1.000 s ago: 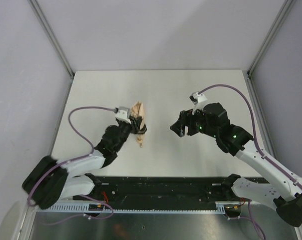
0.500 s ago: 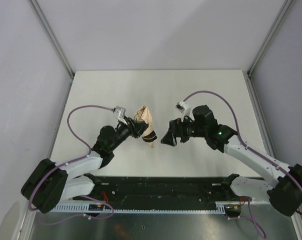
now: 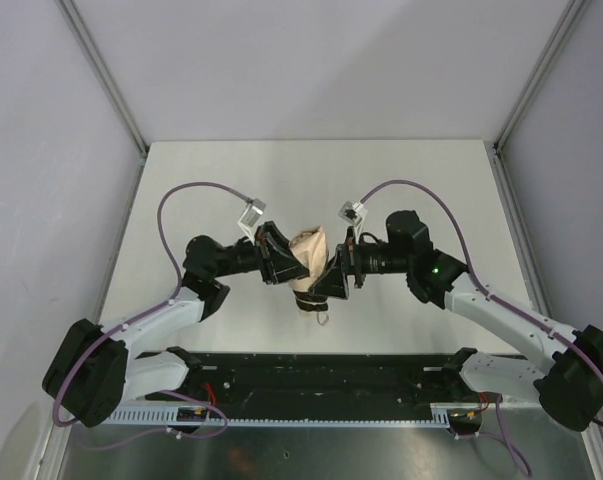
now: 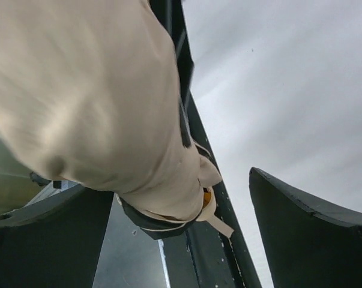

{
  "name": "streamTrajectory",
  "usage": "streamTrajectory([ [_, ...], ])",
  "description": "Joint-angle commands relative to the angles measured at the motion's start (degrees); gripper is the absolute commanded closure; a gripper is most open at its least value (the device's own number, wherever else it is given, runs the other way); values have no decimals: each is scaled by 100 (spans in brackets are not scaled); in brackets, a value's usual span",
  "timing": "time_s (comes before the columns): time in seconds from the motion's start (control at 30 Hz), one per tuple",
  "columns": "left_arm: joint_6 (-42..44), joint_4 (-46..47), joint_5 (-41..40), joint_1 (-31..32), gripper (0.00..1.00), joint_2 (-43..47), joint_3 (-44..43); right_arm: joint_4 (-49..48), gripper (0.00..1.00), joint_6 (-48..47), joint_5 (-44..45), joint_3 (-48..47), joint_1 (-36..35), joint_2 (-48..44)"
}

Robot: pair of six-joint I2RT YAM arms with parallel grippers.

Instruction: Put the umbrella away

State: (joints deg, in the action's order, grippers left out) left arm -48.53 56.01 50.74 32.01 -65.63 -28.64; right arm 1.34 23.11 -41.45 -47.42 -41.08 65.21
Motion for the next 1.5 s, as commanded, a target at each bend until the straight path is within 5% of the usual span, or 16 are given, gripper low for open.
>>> streamTrajectory([
  [0.0,-427,496,400,16,98,40,-293,-992,7,565,-224,-13,-107,-292],
  [0.27,-766,501,-163,-47,80,-75,-344,-1957,50,1236,-190,0,-440,162],
  [0.43,-1072,507,-346,-253,38,-131,-284,-2275,78,1465,-221,82,-349,315],
  [0.5,-1088,503,-357,-335,16,-101,-247,-2447,84,1597,-247,134,-274,345],
  [0.57,-1119,495,-333,-448,4,-54,-214,-2429,86,1663,-163,153,-173,370],
  [0.9,-1181,-250,-201,-1483,1,-279,-68,-2489,92,2129,-137,163,898,805],
  [1.07,-212,-1765,-496,-1745,0,-160,-408,-2536,90,2483,-60,163,2072,1188],
  [1.23,1718,-4877,-2123,-1730,1,57,-1569,-3267,89,3428,168,109,3686,2172],
  [1.47,2904,-6475,-4540,-1690,0,291,-2553,-3743,89,3771,686,-1359,5188,4354],
])
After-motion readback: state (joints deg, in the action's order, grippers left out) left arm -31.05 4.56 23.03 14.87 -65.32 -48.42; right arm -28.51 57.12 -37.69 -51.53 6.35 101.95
